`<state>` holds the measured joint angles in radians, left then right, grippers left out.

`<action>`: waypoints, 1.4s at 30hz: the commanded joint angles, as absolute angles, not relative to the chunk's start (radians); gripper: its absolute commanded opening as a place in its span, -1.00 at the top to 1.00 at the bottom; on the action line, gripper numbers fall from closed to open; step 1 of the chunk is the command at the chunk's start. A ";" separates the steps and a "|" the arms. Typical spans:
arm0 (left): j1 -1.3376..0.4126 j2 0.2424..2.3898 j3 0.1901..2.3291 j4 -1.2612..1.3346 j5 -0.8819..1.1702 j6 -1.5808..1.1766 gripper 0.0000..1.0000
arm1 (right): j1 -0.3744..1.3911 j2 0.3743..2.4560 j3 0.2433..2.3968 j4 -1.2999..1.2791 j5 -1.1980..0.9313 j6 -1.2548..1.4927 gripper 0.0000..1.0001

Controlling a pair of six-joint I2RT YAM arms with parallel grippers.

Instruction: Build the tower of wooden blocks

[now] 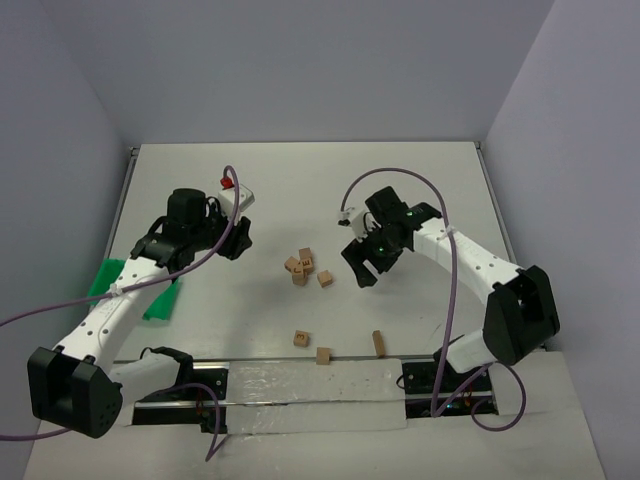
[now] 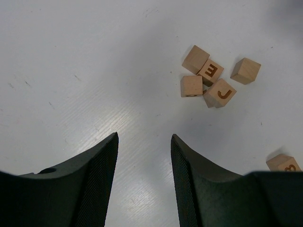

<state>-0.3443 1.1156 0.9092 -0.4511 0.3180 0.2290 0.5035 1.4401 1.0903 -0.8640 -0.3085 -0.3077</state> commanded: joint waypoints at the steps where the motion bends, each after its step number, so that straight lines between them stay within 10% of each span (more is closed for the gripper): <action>1: -0.348 1.092 0.911 -0.400 0.326 0.216 -0.10 | 0.539 1.509 1.180 -0.773 -0.281 -0.210 -0.69; 13: -0.348 1.079 0.904 -0.370 0.242 0.158 -0.23 | 0.677 1.652 1.210 -0.581 -0.193 0.092 -0.76; 18: -0.347 1.090 0.942 -0.403 0.197 0.120 -0.83 | 0.719 1.732 1.250 -0.561 -0.111 0.188 -0.71; 32: -0.339 1.066 0.948 -0.403 0.150 0.099 -0.87 | 0.761 1.866 1.306 -0.566 -0.010 0.258 -0.34; 36: -0.338 1.069 0.945 -0.399 0.138 0.103 -0.86 | 0.760 1.886 1.310 -0.572 -0.002 0.273 -0.10; 39: -0.337 1.068 0.940 -0.394 0.132 0.103 -0.87 | 0.749 1.907 1.329 -0.581 -0.019 0.288 0.70; 42: -0.337 1.068 0.942 -0.393 0.131 0.103 -0.86 | 0.730 1.916 1.348 -0.597 -0.026 0.298 1.00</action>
